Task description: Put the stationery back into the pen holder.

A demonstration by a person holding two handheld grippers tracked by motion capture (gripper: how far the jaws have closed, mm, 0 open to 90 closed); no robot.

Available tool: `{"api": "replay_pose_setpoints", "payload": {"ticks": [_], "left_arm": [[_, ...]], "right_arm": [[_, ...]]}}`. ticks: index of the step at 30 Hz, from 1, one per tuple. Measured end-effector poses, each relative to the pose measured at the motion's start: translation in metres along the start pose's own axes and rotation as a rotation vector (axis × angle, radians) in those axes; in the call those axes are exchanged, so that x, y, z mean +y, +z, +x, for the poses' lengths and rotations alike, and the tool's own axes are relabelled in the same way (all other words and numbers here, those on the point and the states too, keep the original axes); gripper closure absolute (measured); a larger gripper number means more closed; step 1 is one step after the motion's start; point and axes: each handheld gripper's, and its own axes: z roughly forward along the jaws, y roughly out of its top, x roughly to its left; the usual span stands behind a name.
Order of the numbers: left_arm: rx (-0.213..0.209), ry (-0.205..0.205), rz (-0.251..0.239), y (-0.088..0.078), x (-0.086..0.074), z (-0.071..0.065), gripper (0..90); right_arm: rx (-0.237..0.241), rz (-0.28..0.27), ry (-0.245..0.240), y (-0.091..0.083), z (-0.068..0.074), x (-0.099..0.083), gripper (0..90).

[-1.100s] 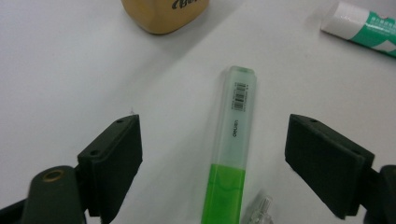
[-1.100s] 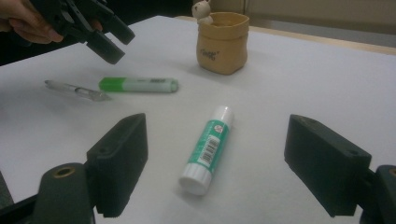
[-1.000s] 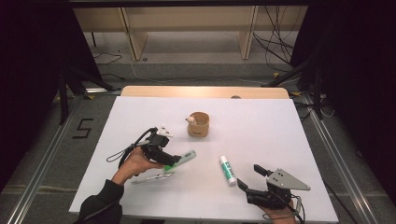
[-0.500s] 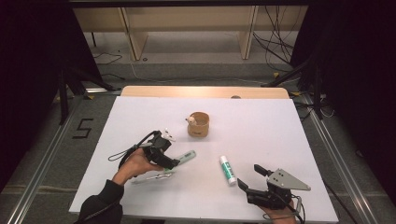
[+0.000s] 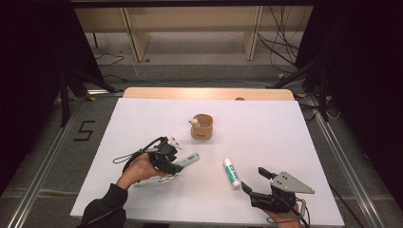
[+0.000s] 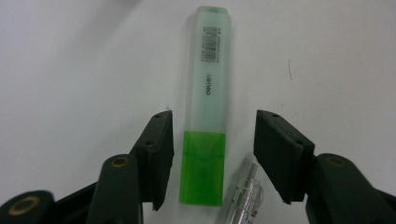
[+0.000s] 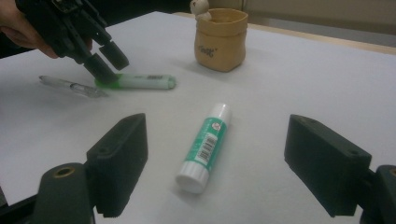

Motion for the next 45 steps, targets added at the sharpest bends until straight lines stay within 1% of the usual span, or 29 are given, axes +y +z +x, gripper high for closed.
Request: {"api": "replay_pose_setpoints", "payload": {"ticks": [3, 6, 9, 11, 13, 14, 16, 20, 23, 26, 27, 28, 30, 31, 32, 34, 37, 40, 44, 45], "left_arm": [[0.001, 0.008, 0.028, 0.003, -0.001, -0.001, 52.0], [0.01, 0.009, 0.034, 0.004, -0.001, 0.0, 55.5], [0.006, -0.006, 0.038, 0.008, -0.002, 0.002, 56.5], [0.01, -0.01, 0.051, 0.012, -0.003, 0.003, 58.4], [0.012, 0.001, 0.052, 0.011, -0.003, 0.004, 60.7], [0.012, -0.004, 0.048, 0.011, -0.003, 0.004, 63.5], [0.007, 0.013, 0.05, 0.011, -0.003, 0.005, 63.9], [0.009, 0.027, 0.041, 0.011, -0.004, 0.004, 65.8], [0.008, 0.052, 0.041, 0.01, -0.004, 0.005, 66.2], [0.001, 0.046, 0.032, 0.01, -0.005, 0.006, 66.5], [0.008, 0.051, 0.027, 0.01, -0.005, 0.006, 66.6], [0.006, 0.049, 0.025, 0.009, -0.004, 0.006, 66.6], [-0.009, 0.033, 0.007, 0.006, -0.003, 0.007, 66.6], [-0.015, 0.033, -0.002, 0.003, -0.002, 0.007, 66.7], [-0.016, 0.026, -0.013, 0.001, -0.002, 0.007, 66.7], [-0.029, 0.007, -0.025, -0.006, -0.001, 0.008, 66.6], [-0.035, -0.001, -0.05, -0.017, 0.001, 0.007, 66.6], [-0.042, 0.01, -0.049, -0.026, 0.003, 0.006, 66.6], [-0.064, 0.012, -0.045, -0.031, 0.004, 0.002, 66.6], [-0.071, 0.018, -0.041, -0.032, 0.005, 0.001, 66.6]], "right_arm": [[-0.001, 0.001, -0.002, 0.0, 0.0, 0.0, 22.4], [0.0, 0.002, -0.001, 0.001, 0.0, 0.0, 22.5], [0.001, 0.004, -0.002, 0.001, 0.0, 0.0, 22.5], [0.0, 0.004, 0.0, 0.001, 0.0, 0.0, 22.4], [0.0, 0.006, 0.001, 0.001, 0.0, 0.0, 22.5], [0.0, 0.006, 0.001, 0.001, 0.0, 0.0, 22.5], [0.0, 0.009, -0.003, 0.002, 0.0, 0.0, 22.5], [-0.001, 0.01, -0.008, 0.002, 0.0, 0.0, 22.5], [0.0, 0.008, -0.005, 0.001, 0.0, 0.0, 22.6], [0.0, 0.01, -0.007, 0.001, 0.0, 0.0, 22.5], [0.001, 0.009, -0.008, 0.001, 0.0, 0.0, 22.6], [0.0, 0.01, -0.008, 0.001, 0.0, 0.0, 22.5], [-0.001, 0.009, -0.009, 0.001, 0.0, 0.0, 22.6], [0.0, 0.01, -0.008, 0.002, 0.0, 0.0, 22.5], [0.0, 0.009, -0.008, 0.002, 0.0, 0.0, 22.6], [-0.002, 0.009, -0.01, 0.002, 0.001, 0.0, 22.6], [-0.002, 0.008, -0.009, 0.001, 0.001, 0.0, 22.5], [0.0, 0.003, -0.01, 0.001, 0.002, 0.001, 22.5], [0.001, 0.006, -0.018, 0.001, 0.004, 0.001, 22.6], [-0.001, 0.007, -0.02, 0.001, 0.004, 0.001, 22.5]]}}
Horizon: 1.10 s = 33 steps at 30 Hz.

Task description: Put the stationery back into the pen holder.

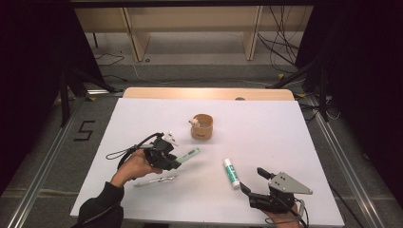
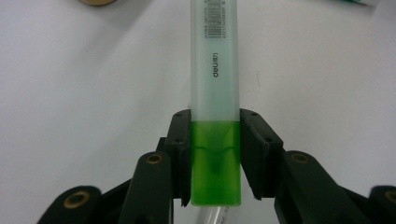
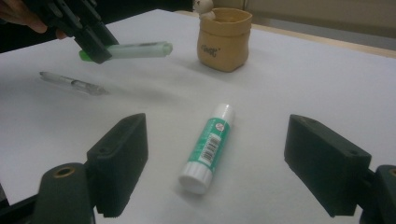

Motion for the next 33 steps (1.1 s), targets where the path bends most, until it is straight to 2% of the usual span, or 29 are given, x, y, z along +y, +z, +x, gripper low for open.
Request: {"api": "replay_pose_setpoints", "payload": {"ticks": [5, 11, 16, 24, 26, 33], "left_arm": [[-0.03, 0.014, 0.022, -0.003, 0.003, -0.008, 66.6], [-0.076, 0.031, 0.035, -0.01, 0.008, -0.02, 66.6], [-0.101, 0.076, 0.054, -0.011, 0.011, -0.033, 66.6], [-0.13, 0.129, 0.086, -0.007, 0.015, -0.049, 66.6], [-0.136, 0.125, 0.094, -0.005, 0.016, -0.052, 66.6], [-0.153, 0.132, 0.116, 0.0, 0.017, -0.058, 66.6]], "right_arm": [[0.003, -0.004, -0.03, 0.001, 0.006, 0.002, 22.6], [0.006, 0.008, -0.106, 0.003, 0.02, 0.006, 22.7], [0.017, 0.019, -0.183, 0.006, 0.034, 0.01, 22.7], [0.045, 0.045, -0.269, 0.012, 0.054, 0.013, 22.8], [0.055, 0.05, -0.293, 0.014, 0.059, 0.013, 22.8], [0.041, 0.06, -0.373, 0.02, 0.071, 0.016, 23.3]]}}
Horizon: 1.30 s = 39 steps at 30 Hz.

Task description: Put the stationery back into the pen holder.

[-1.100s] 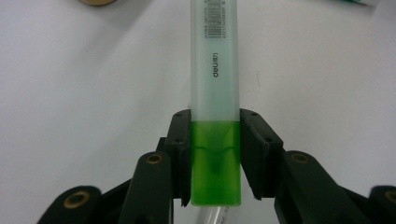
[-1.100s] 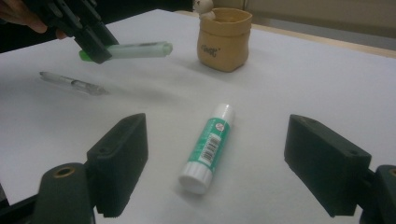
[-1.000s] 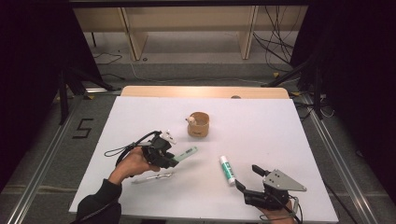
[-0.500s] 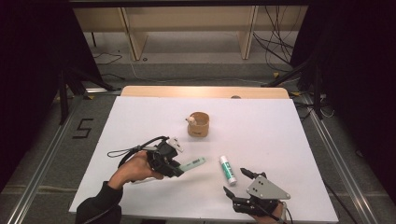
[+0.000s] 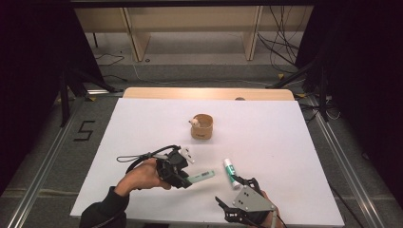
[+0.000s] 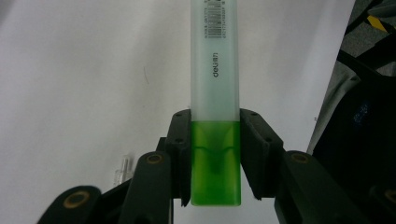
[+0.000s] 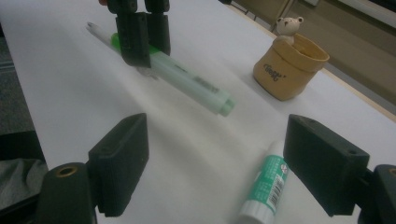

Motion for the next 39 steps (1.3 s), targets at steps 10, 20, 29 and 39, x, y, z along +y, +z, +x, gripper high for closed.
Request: {"api": "replay_pose_setpoints", "payload": {"ticks": [10, 20, 29, 39], "left_arm": [[-0.011, 0.021, 0.015, 0.004, 0.004, -0.005, 66.6], [-0.023, 0.025, 0.023, 0.005, 0.006, -0.008, 66.6], [-0.036, 0.026, 0.043, 0.007, 0.007, -0.01, 66.6], [-0.043, 0.021, 0.051, 0.008, 0.007, -0.01, 66.5]], "right_arm": [[-0.012, 0.025, -0.156, 0.014, 0.017, 0.008, 24.3], [-0.031, 0.05, -0.3, 0.032, 0.033, 0.014, 26.3], [-0.053, 0.08, -0.391, 0.046, 0.041, 0.017, 29.5], [-0.075, 0.094, -0.47, 0.053, 0.046, 0.016, 35.4]]}}
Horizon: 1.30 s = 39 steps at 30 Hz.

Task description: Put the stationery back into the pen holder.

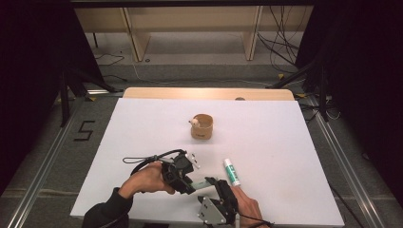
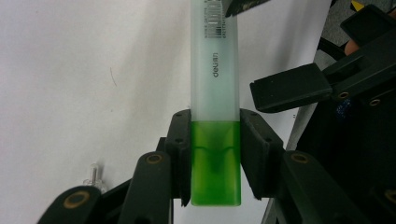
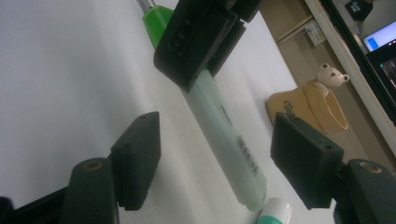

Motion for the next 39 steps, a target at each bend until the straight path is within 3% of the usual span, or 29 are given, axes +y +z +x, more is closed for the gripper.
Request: {"api": "replay_pose_setpoints", "payload": {"ticks": [5, 19, 25, 28, 39], "left_arm": [[0.001, 0.0, 0.004, 0.0, 0.0, 0.0, 66.5], [-0.001, 0.0, 0.01, 0.001, 0.0, -0.001, 66.6], [-0.007, -0.002, 0.016, 0.002, 0.0, 0.0, 66.6], [-0.005, -0.004, 0.007, 0.0, 0.0, 0.0, 66.5], [-0.015, -0.011, -0.001, 0.001, 0.001, 0.0, 66.5]], "right_arm": [[-0.02, 0.008, -0.047, 0.003, 0.004, 0.002, 40.7], [-0.103, 0.029, -0.235, 0.012, 0.016, 0.01, 53.8], [-0.121, 0.043, -0.272, 0.015, 0.019, 0.011, 58.3], [-0.134, 0.051, -0.316, 0.017, 0.021, 0.011, 59.8], [-0.166, 0.054, -0.355, 0.019, 0.024, 0.012, 70.6]]}}
